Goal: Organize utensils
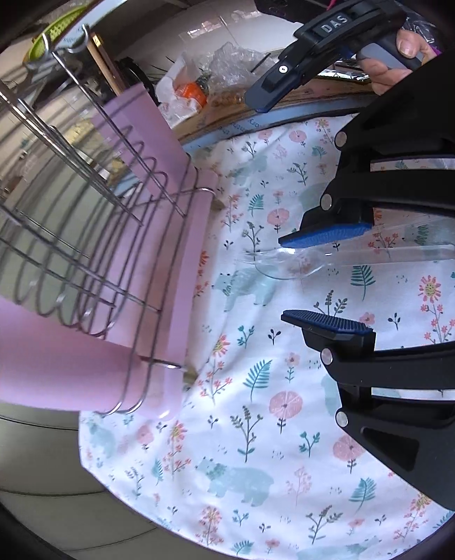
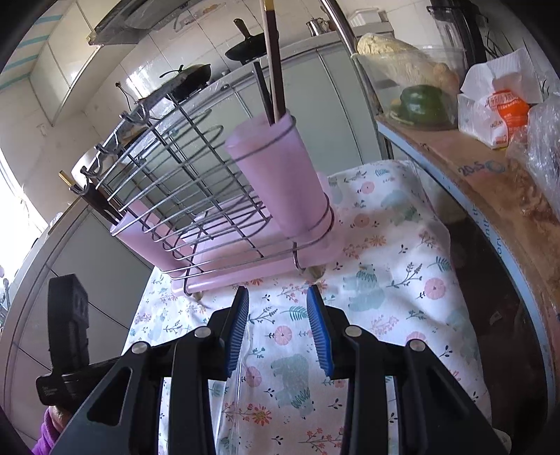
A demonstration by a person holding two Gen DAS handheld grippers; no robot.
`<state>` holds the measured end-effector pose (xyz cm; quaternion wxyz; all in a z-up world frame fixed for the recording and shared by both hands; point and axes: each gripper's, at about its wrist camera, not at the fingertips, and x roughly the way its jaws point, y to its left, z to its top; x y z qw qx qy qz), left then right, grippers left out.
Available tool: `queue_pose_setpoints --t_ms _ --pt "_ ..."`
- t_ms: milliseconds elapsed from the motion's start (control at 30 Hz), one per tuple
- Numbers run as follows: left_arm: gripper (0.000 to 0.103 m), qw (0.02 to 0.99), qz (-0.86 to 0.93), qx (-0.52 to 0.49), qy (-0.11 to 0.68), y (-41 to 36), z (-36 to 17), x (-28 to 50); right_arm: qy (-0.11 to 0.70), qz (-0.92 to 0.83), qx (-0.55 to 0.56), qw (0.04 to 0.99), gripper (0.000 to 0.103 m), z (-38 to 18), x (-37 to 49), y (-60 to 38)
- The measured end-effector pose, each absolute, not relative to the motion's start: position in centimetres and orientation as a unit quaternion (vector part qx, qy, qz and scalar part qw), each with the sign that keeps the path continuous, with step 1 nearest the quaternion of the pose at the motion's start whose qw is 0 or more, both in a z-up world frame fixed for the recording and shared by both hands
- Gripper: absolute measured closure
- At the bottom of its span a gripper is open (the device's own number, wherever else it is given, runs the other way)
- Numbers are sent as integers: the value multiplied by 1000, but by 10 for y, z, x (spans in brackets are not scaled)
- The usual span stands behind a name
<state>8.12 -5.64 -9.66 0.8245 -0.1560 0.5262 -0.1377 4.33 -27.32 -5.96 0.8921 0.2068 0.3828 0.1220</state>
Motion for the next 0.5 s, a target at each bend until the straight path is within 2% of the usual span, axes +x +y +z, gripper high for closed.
queue_pose_setpoints --t_ms 67,200,367,433,467,500 --pt "67 818 -138 -155 537 -60 -102 87 386 122 209 890 68 -62 45 -274" --pt "77 809 -136 -153 551 -67 -108 95 389 123 212 888 68 -65 47 -274" --pt "84 801 -135 -148 564 -74 -116 100 396 124 216 884 68 -69 48 -274" --pt "91 801 -131 -147 565 -75 -119 103 399 125 217 882 68 -70 49 -274" --pt "98 799 -130 -150 567 -74 -121 104 400 125 216 882 68 -71 50 -273" --pt "99 797 -129 -157 568 -72 -123 105 402 126 215 881 68 -71 50 -273"
